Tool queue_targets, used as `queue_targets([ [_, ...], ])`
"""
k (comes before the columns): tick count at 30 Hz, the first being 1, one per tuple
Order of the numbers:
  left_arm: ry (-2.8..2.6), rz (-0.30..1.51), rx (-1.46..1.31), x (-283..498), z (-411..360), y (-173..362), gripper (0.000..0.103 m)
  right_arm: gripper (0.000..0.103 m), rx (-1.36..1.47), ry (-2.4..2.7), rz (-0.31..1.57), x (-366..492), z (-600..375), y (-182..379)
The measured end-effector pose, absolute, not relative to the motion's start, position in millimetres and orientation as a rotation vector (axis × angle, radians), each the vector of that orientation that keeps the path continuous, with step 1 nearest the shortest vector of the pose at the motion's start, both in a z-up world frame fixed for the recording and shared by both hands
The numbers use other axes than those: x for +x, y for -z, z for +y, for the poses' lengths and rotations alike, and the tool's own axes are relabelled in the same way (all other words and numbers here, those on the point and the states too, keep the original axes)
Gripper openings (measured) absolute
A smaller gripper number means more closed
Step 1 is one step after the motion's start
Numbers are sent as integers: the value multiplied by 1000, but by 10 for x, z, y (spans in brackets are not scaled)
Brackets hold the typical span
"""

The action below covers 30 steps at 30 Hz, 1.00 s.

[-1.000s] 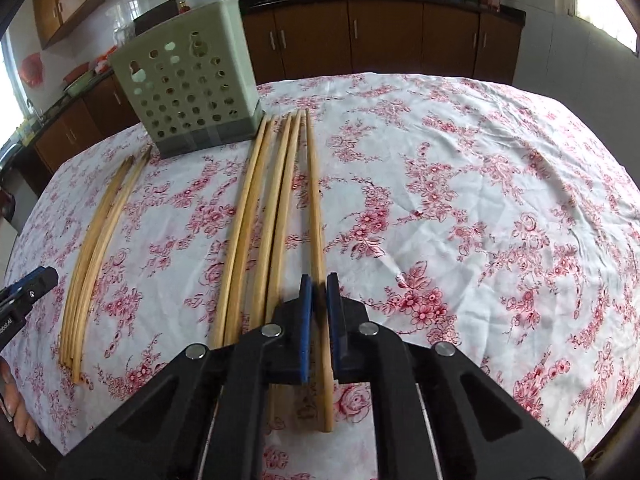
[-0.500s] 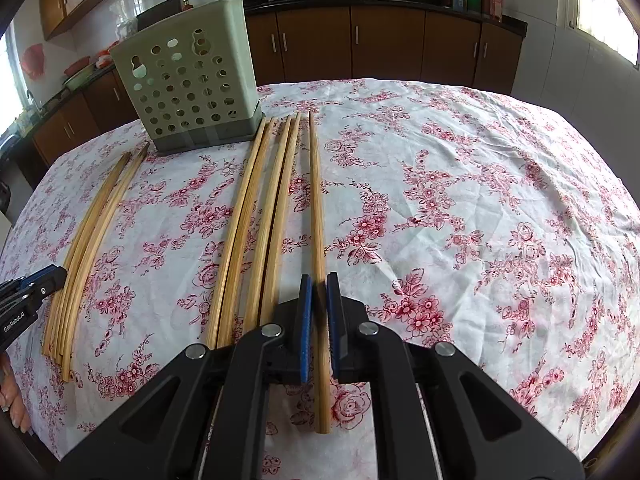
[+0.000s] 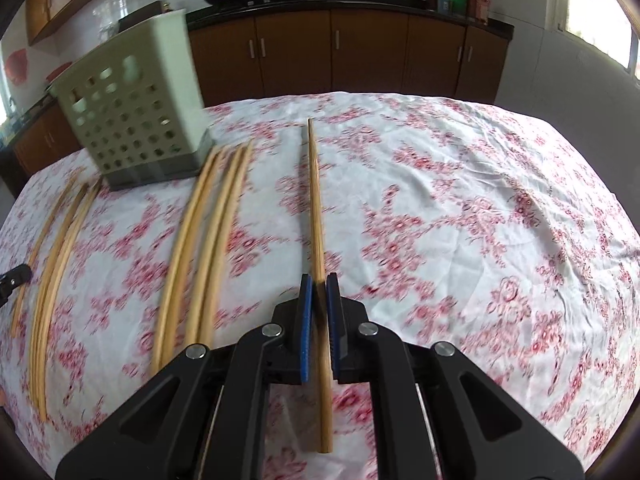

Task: Organize utensils
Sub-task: 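Lift the held chopstick with the left tool toward the green holder while the right tool carries its own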

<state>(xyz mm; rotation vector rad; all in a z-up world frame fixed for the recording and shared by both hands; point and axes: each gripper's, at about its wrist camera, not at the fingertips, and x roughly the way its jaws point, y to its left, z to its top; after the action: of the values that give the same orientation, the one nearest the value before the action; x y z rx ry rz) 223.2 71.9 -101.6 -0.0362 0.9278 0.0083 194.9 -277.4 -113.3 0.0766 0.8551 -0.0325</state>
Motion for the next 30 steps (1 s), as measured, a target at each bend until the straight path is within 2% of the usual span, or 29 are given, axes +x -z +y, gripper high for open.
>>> queue_targets([
  [20, 17, 907, 16, 1967, 690, 963, 8, 8, 56, 15, 831, 1751, -2809, 1113],
  [30, -6, 623, -54, 1789, 962, -79, 8, 8, 96, 32, 537, 1573, -3045, 141],
])
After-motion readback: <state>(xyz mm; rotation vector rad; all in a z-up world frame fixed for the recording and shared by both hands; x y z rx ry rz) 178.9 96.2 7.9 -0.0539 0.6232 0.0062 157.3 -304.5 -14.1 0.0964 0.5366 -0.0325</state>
